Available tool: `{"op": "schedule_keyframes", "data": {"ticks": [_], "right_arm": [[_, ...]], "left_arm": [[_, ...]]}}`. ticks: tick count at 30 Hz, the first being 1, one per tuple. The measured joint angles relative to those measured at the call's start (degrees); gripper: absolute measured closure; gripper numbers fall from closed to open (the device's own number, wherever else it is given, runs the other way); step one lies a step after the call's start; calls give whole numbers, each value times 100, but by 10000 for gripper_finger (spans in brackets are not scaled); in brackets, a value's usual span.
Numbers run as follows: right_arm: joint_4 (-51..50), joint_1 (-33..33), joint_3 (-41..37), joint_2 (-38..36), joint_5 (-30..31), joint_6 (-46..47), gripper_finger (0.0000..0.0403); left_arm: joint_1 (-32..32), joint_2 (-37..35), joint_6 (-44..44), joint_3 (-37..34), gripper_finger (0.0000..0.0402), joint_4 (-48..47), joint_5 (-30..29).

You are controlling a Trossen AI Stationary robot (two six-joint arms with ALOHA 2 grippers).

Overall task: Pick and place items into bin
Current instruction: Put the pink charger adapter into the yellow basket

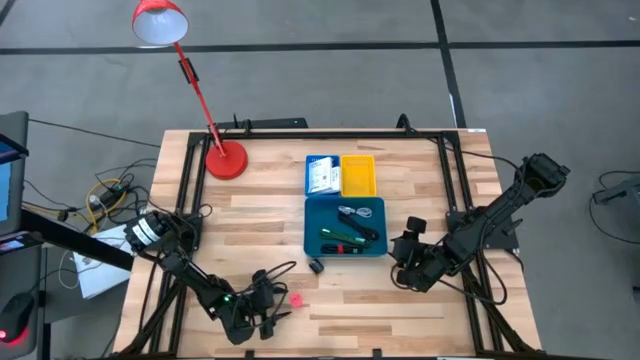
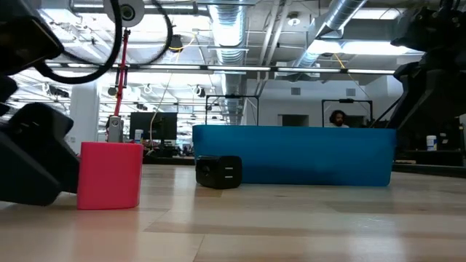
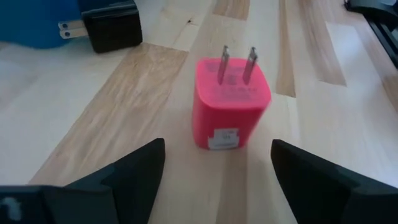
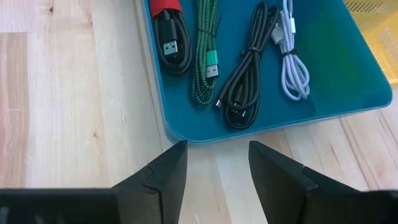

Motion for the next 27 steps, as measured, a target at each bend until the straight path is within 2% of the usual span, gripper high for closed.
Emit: {"op": "schedule_keyframes", "data": {"ticks": [27], "right_arm": [[-1, 0, 0, 1, 4, 0, 238]], "left_arm": [[484, 11, 829, -11, 111, 504, 372]]}}
